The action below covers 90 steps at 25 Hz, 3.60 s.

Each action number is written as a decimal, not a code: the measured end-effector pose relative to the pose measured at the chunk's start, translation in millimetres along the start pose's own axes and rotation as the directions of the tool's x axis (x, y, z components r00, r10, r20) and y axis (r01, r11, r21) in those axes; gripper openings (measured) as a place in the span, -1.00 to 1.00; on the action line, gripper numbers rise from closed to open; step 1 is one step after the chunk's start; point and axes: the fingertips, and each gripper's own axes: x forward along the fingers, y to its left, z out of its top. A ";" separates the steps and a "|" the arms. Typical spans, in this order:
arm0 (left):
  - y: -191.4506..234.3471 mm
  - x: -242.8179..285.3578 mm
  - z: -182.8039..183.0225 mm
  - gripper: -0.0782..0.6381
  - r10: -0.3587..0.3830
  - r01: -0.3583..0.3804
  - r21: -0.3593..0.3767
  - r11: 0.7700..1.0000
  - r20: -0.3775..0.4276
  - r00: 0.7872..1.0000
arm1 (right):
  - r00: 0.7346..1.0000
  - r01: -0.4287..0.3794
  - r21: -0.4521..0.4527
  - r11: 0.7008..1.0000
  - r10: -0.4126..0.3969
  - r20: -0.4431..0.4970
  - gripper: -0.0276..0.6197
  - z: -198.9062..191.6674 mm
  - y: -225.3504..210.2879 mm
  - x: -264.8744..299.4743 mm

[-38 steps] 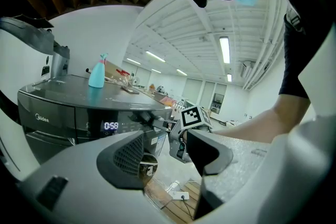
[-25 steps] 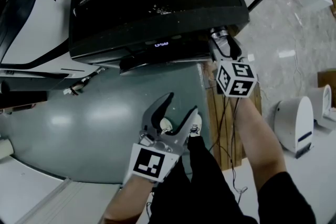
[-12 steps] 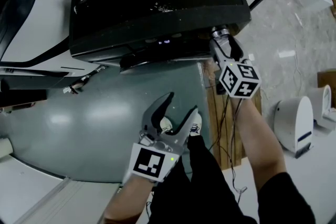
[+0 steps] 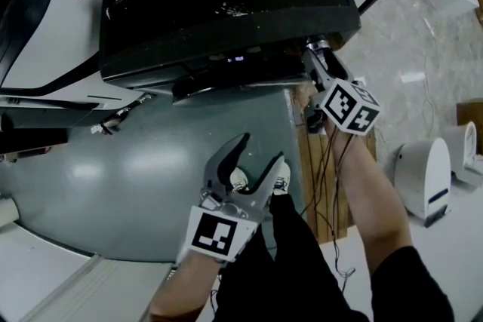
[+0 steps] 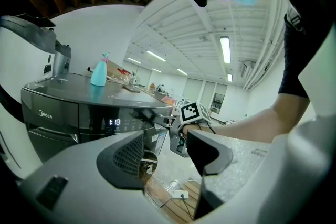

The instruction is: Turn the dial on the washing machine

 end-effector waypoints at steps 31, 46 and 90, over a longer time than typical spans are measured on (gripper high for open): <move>1.6 -4.8 -4.0 -0.12 0.002 -0.002 -0.005 1.000 0.006 1.000 | 1.000 -0.015 -0.044 0.999 0.015 0.000 0.04 -0.4 0.6 -3.1; 0.8 -2.4 -8.0 -0.12 0.002 -0.002 -0.018 1.000 0.003 1.000 | 0.997 -0.078 0.143 0.987 0.076 0.015 -0.07 0.3 4.1 2.1; -40.2 -85.7 131.5 -0.12 0.212 -0.234 0.094 0.968 0.200 0.957 | 0.939 -0.311 -0.369 0.876 0.344 0.025 -0.92 120.7 145.9 -175.3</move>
